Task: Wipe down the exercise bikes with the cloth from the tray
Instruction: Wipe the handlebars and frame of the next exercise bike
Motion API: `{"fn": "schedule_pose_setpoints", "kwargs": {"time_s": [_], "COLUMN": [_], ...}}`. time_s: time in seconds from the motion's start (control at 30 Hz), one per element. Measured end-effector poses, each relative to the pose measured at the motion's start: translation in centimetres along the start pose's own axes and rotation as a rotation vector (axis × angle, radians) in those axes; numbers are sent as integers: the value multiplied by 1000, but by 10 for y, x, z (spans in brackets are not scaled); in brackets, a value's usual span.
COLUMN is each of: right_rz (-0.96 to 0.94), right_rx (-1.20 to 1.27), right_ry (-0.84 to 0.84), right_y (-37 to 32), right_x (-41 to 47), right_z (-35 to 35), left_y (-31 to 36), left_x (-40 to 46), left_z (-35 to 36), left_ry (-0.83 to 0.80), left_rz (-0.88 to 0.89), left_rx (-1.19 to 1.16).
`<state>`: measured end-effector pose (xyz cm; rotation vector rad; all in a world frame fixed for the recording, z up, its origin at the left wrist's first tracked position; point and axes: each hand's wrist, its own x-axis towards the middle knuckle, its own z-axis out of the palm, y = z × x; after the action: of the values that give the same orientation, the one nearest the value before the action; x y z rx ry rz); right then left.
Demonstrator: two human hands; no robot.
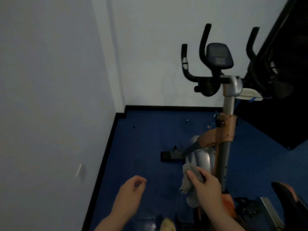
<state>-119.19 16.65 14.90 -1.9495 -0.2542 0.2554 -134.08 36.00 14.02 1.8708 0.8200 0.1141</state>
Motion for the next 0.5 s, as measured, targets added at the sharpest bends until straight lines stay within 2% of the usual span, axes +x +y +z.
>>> {"fn": "schedule_pose_setpoints", "kwargs": {"time_s": [0.2,0.33,0.5], "right_rz": [-10,-190,-384], "right_rx": [-4,-161,-192], "right_ry": [98,203,331], "right_y": [-17,-45,-114], "right_x": [89,162,256], "right_z": [-28,-64,-77], "left_y": [83,152,208], "left_x": [112,173,225], "left_z": [21,45,61], "left_ry": [-85,-92,-88], "left_rz": [97,233,300], "left_rx": [25,-49,-162]}}
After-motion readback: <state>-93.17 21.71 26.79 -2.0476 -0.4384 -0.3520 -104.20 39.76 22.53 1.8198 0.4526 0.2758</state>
